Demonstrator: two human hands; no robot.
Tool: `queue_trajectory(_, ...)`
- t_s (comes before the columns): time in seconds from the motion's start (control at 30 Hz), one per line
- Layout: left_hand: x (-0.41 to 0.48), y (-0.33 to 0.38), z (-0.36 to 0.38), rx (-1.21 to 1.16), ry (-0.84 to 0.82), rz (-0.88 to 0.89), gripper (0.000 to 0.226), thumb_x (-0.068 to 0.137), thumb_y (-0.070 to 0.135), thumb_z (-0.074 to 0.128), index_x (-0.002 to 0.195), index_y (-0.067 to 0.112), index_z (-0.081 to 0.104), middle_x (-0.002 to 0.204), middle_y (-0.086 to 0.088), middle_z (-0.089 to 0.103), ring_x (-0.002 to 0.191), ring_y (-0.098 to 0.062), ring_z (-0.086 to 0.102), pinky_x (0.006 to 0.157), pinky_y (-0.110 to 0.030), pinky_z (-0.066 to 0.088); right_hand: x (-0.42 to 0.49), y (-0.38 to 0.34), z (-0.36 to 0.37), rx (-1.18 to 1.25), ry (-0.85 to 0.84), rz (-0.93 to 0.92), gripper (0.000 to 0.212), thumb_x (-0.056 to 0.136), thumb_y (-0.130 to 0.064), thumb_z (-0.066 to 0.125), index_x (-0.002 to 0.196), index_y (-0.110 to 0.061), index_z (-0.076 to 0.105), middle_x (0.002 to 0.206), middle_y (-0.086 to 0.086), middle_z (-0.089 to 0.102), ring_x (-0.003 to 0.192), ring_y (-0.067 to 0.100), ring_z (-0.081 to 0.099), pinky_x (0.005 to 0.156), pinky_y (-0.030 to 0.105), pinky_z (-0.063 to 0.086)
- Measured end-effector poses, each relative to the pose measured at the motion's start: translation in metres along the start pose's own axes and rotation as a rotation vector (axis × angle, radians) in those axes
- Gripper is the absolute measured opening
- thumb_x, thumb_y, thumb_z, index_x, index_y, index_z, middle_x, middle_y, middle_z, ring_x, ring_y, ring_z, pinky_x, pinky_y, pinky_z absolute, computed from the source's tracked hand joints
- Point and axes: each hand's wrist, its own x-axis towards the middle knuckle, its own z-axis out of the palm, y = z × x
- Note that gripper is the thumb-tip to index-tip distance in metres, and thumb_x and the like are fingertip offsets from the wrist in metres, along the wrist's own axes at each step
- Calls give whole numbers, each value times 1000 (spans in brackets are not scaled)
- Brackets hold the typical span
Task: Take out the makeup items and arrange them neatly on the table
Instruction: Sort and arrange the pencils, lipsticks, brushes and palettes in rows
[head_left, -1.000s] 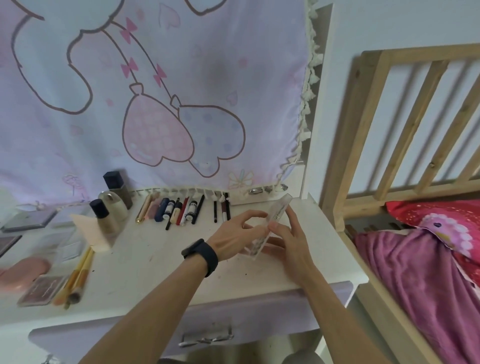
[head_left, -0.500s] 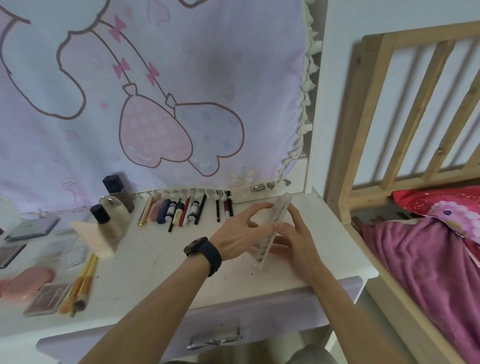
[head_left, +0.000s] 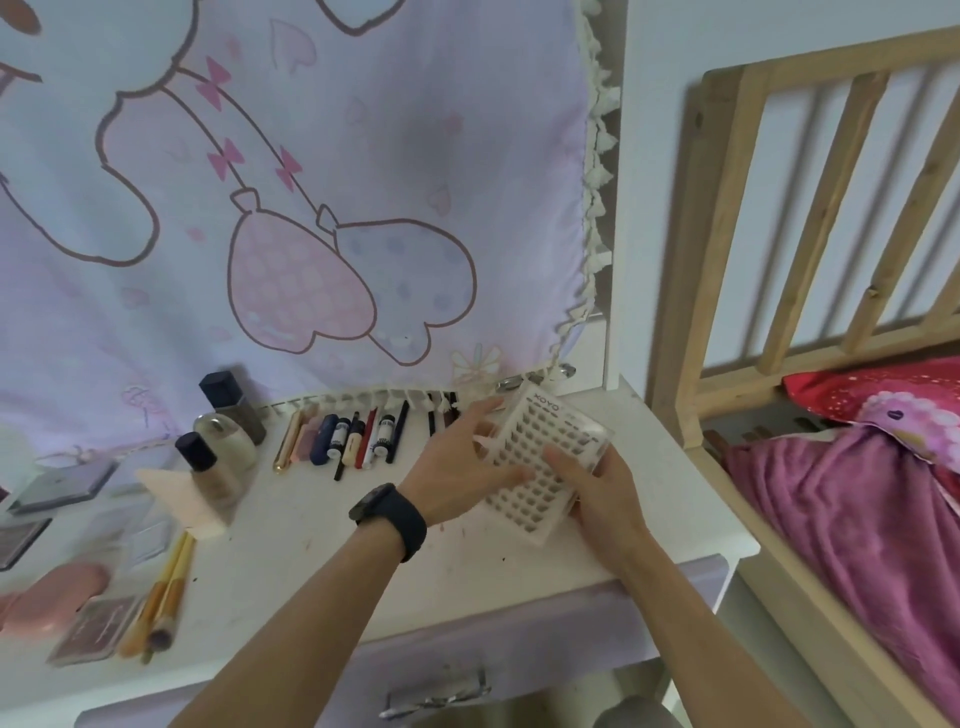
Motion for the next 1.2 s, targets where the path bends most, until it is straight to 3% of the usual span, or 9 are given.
queue_trajectory(0.1,-4,-4,-11,-117,-35,-113,46,88,25,75,131,26,59,105,2,71,88,-14,71,76,-30,60,2,-1,-3,131,47,23,51,85,-30,81,130,-15,61,122,12,72,110,34,70,81,46,61)
queue_trajectory(0.2,-15,-7,-7,-102,90,-64,28,85,23,77,108,35,66,92,6,72,74,-6,70,67,-26,60,1,-2,3,94,101,19,67,76,-39,88,133,-24,56,122,7,72,110,28,71,81,40,62)
queue_trajectory(0.27,-22,-3,-3,20,271,21,25,84,29,77,102,41,65,87,17,70,71,6,64,59,-13,52,-2,-3,9,-21,129,26,100,62,-57,91,145,-39,39,129,3,67,113,20,69,87,38,61)
queue_trajectory(0.37,-27,5,7,244,290,124,25,85,37,72,98,52,57,85,27,66,75,9,60,59,-12,49,-7,-7,15,-219,72,48,132,52,-79,82,154,-51,3,143,-3,55,126,13,58,109,41,47)
queue_trajectory(0.47,-31,7,19,379,182,176,29,83,45,70,105,51,53,94,24,64,81,6,59,70,-23,51,-9,-11,15,-169,20,-5,112,68,-63,84,155,-45,15,140,8,60,132,22,56,111,46,45)
queue_trajectory(0.57,-33,9,17,98,44,97,38,72,64,70,107,53,58,108,22,64,98,5,59,82,-22,48,-10,-14,15,-107,-19,-70,78,82,-41,78,149,-42,38,115,16,72,110,31,70,91,41,58)
queue_trajectory(0.7,-28,15,9,-225,-150,-126,55,70,70,71,122,62,52,134,10,53,122,-10,55,101,-39,47,-13,-18,17,-124,-126,-16,85,81,-58,73,155,-36,36,124,4,72,111,27,70,95,45,56)
queue_trajectory(0.9,-24,12,20,-479,-168,-147,66,81,38,74,136,56,43,112,8,73,100,-22,73,82,-35,60,-16,-27,15,-201,-214,18,76,80,-71,67,147,-43,47,136,-1,65,122,22,65,106,55,48)
queue_trajectory(1.2,-25,8,28,-517,-130,-134,80,74,43,75,137,65,31,112,4,74,93,-25,74,86,-43,60,-27,-42,15,-338,-275,74,74,75,-83,60,142,-53,49,136,-9,65,120,18,65,104,52,51)
